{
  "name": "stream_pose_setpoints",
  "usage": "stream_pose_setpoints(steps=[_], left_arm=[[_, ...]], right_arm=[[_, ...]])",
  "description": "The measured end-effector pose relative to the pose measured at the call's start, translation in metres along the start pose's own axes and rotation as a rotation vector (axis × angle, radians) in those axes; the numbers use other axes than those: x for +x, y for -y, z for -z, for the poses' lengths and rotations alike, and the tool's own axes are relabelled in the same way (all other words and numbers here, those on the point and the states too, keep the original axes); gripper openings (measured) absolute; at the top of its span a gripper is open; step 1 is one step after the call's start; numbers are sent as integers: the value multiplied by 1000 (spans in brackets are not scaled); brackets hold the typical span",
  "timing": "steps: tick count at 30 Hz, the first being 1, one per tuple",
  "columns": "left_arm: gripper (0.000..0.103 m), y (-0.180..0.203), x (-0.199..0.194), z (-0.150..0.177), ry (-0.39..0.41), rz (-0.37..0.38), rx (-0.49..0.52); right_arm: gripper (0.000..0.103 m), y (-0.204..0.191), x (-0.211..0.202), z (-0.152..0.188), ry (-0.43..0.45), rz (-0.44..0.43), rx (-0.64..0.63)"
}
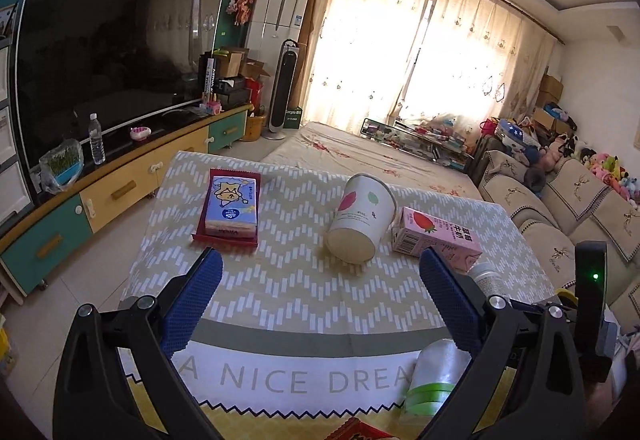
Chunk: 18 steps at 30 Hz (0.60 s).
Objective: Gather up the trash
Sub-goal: 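Reach the right gripper to the white supplement bottle and grasp it, then carry the supplement bottle with the right gripper into the bin and release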
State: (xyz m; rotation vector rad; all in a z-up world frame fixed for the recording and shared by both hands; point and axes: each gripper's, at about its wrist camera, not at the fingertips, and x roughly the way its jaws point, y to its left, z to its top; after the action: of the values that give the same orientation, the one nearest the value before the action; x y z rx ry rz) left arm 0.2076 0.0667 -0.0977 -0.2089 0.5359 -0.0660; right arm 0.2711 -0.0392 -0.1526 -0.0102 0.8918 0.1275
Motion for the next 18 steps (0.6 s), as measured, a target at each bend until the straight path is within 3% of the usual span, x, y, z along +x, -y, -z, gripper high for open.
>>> stream_pose_setpoints(steps=[3, 12, 18], left_arm=[[97, 4, 1, 3, 2, -4, 17], [97, 10, 6, 6, -21, -1, 40], [97, 12, 6, 8, -24, 3, 46]], right_arm=[[45, 5, 0, 1, 7, 15, 7], [45, 22, -38, 14, 60, -59, 43], [45, 48, -77, 29, 114, -50, 78]])
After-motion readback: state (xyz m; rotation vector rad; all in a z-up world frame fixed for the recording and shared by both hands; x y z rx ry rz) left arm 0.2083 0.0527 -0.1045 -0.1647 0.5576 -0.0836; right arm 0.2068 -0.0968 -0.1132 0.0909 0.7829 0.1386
